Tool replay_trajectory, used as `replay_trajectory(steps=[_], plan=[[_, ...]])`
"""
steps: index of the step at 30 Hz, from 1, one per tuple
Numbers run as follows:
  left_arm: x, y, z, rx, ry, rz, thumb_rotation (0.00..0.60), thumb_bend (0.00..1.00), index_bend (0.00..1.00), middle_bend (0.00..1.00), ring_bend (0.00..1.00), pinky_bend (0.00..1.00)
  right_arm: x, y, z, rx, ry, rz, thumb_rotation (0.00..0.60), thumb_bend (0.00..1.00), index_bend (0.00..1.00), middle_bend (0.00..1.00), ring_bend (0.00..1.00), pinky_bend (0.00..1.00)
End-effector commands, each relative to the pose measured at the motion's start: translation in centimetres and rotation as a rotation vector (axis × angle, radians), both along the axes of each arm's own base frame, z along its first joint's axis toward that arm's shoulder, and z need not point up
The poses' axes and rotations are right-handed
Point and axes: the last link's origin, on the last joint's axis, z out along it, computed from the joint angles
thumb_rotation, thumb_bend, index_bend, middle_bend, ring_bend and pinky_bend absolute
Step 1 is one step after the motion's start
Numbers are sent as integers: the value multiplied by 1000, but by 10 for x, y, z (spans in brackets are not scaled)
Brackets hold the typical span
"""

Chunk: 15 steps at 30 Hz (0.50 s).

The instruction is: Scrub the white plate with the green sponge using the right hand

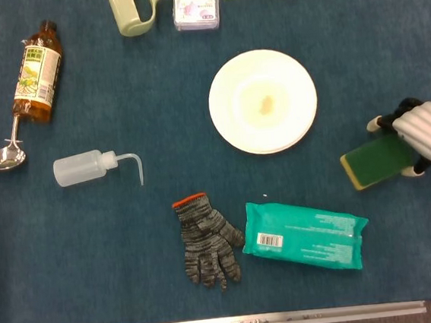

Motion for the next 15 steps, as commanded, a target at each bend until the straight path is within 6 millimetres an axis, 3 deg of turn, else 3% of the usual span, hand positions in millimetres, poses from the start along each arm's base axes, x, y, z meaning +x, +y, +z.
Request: replay_trajectory(steps=[1, 7, 15], plan=[[0, 0, -1, -1, -3, 1, 600, 0, 45, 0, 0, 43, 1, 0, 0, -17, -10, 17, 600, 55, 327, 539, 416, 227], [-1, -1, -2, -1, -9, 3, 600, 0, 46, 0, 0, 44, 5, 0, 3, -45, -27, 37, 600, 78, 408, 619, 498, 252], [-1, -1, 0, 5, -8, 3, 600, 0, 46, 0, 0, 43, 22, -9, 19, -110, -102, 60, 600, 82, 432, 632, 512, 253]])
